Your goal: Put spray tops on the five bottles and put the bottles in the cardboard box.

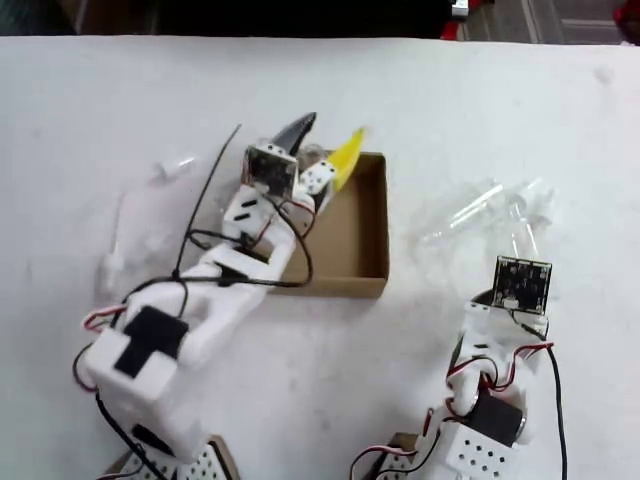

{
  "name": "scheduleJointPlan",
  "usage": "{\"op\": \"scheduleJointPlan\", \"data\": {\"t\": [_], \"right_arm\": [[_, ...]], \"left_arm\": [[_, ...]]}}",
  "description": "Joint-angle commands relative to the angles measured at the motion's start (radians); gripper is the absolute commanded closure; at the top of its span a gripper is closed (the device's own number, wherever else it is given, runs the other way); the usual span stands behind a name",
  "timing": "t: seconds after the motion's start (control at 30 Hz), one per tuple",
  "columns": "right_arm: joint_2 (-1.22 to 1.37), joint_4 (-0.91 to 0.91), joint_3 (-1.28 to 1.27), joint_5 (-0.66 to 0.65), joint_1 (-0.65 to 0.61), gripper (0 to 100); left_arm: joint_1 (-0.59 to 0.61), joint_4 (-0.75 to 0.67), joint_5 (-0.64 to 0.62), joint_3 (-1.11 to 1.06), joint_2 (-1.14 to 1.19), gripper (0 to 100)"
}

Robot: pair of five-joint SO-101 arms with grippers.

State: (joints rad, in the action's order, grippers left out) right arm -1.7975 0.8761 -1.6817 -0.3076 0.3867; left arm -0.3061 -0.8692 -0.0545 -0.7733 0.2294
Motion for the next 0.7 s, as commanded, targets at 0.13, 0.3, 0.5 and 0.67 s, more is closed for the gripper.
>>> {"op": "scheduleJointPlan", "data": {"t": [0.13,0.3,0.5,0.67], "right_arm": [[-0.001,0.005,-0.009,-0.003,-0.01,85.8],[-0.001,0.005,-0.009,-0.003,-0.01,85.8],[-0.001,0.005,-0.009,-0.003,-0.01,85.8],[-0.001,0.005,-0.009,-0.003,-0.01,85.8]], "left_arm": [[0.013,0.238,-0.023,0.058,-0.366,76],[0.012,0.457,-0.026,0.058,-0.599,76],[0.125,0.947,-0.138,0.097,-0.972,76],[0.326,1.355,-0.137,0.175,-1.161,76]]}}
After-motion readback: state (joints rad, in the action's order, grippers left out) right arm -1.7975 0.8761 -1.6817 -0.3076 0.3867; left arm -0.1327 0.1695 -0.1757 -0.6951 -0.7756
